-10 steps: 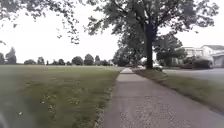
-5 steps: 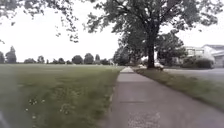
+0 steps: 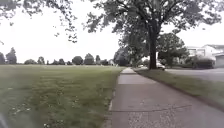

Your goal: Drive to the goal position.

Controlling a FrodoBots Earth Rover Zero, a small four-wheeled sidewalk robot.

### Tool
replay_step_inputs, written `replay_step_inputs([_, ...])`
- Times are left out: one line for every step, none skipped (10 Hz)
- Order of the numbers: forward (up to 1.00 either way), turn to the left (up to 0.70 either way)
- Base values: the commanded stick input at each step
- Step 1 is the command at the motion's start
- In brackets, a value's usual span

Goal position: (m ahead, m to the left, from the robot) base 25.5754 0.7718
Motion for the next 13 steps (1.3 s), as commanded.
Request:
replay_step_inputs([0.7, -0.35])
replay_step_inputs([0.7, -0.35])
replay_step_inputs([0.7, -0.1])
replay_step_inputs([0.7, 0.0])
replay_step_inputs([0.7, 0.0])
replay_step_inputs([0.7, 0.0])
replay_step_inputs([0.7, 0.0])
replay_step_inputs([0.7, 0.0])
replay_step_inputs([0.7, 0.0])
replay_step_inputs([0.7, 0.0])
replay_step_inputs([0.7, 0.0])
replay_step_inputs([0.7, 0.0])
replay_step_inputs([0.7, 0.0])
